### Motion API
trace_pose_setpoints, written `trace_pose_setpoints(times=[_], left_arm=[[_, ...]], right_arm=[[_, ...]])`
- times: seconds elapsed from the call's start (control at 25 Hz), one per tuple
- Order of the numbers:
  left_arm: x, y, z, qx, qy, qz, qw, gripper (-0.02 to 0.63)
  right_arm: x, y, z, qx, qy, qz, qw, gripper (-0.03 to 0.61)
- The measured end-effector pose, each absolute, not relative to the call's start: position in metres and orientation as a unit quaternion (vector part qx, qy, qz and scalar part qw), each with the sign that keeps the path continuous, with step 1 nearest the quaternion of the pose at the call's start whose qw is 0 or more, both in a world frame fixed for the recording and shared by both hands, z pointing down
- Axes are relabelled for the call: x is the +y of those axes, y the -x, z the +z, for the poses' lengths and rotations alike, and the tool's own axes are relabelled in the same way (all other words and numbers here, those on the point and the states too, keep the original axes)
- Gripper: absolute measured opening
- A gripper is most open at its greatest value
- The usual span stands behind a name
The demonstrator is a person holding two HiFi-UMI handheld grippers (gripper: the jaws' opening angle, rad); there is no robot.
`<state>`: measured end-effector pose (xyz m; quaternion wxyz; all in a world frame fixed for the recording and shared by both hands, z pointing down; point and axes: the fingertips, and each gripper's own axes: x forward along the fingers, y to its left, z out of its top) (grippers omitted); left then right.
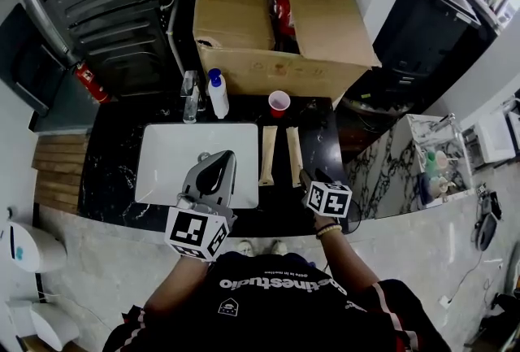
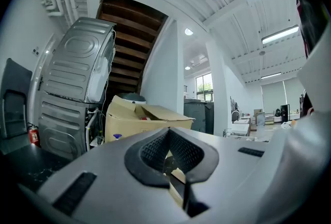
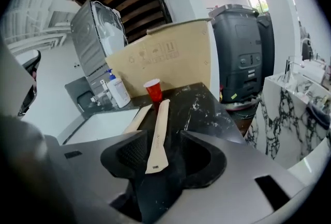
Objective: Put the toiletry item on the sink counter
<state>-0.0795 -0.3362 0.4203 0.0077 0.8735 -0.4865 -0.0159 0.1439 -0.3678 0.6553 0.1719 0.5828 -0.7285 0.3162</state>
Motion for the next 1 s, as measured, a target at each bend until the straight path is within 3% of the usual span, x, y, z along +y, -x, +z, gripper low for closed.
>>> trace_pose_setpoints(times=[0.24,0.52,1.0], left_arm=[[-0.340,0.079,0.410,-0.485,-0.874,-0.024,0.000,0.014],[-0.347,0.076,0.393,-0.484,-0.874,-0.035,-0.012,0.014],[-0.349,0.073,0.387,-0.474,-0.880,-0.042,-0.013,0.014]], right_arm=[[-0.384,-0.155,0.538,-0.768,-0.604,0.190,0.094,0.210],[-0.359,-0.107,0.417,-0.849,-0.519,0.096,-0.032,0.092],[-0.324,-0.059,0.374,-0.895,-0.439,0.061,-0.048,0.037]])
